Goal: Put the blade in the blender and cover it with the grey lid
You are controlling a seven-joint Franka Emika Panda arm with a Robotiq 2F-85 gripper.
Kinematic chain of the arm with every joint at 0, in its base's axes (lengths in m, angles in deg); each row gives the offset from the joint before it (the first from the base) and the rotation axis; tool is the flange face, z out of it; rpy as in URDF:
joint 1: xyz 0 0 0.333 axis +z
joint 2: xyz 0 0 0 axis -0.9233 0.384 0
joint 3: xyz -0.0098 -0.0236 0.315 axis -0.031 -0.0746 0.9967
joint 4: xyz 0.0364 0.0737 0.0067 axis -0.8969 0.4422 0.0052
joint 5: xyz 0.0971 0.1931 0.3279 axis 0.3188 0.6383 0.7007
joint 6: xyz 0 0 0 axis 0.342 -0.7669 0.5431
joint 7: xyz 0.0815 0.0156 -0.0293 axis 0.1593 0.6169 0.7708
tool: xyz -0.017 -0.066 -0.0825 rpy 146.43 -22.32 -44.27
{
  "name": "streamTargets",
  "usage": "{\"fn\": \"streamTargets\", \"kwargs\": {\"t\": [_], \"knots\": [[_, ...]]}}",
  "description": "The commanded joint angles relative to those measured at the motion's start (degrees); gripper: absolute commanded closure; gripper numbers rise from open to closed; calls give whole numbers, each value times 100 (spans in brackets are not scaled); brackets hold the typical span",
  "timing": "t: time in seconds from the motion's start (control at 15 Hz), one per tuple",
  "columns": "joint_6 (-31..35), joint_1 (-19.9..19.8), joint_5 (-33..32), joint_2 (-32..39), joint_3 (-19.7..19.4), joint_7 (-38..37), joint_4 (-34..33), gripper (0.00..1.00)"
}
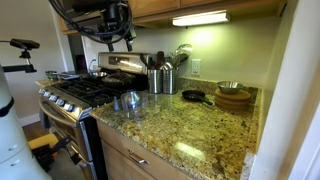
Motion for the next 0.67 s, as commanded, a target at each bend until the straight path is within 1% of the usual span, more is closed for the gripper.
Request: {"fn": "streamTargets", "kwargs": {"t": [0.0, 0.33, 0.6], "knots": [[-19, 27, -23, 20, -20, -20, -17, 0], [-10, 15, -20, 5, -55, -16, -30, 0], [436, 219, 163, 408, 99, -79, 102, 0]]}}
